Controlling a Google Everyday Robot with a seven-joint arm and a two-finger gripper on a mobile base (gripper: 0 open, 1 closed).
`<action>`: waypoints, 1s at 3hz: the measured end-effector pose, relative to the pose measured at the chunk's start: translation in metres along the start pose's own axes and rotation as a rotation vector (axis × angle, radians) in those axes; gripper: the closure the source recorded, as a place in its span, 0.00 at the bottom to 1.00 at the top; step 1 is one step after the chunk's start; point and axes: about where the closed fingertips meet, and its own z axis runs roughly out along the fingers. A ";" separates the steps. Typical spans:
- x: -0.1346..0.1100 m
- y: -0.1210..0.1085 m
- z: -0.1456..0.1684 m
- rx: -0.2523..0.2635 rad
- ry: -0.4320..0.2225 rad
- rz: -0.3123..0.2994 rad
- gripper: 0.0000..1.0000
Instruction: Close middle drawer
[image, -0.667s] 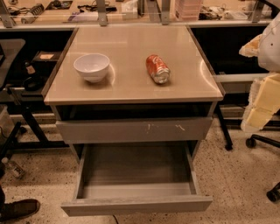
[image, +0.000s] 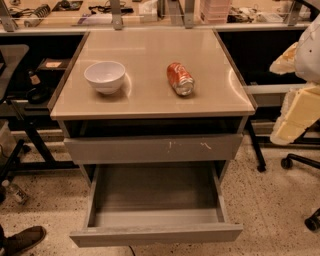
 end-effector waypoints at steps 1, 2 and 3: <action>0.000 0.000 0.000 0.000 0.000 0.000 0.42; 0.000 0.000 0.000 0.000 0.000 0.000 0.64; 0.000 0.000 0.000 0.000 0.000 0.000 0.88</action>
Offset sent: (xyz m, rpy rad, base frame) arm 0.0000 0.0000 0.0000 0.0000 0.0000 0.0000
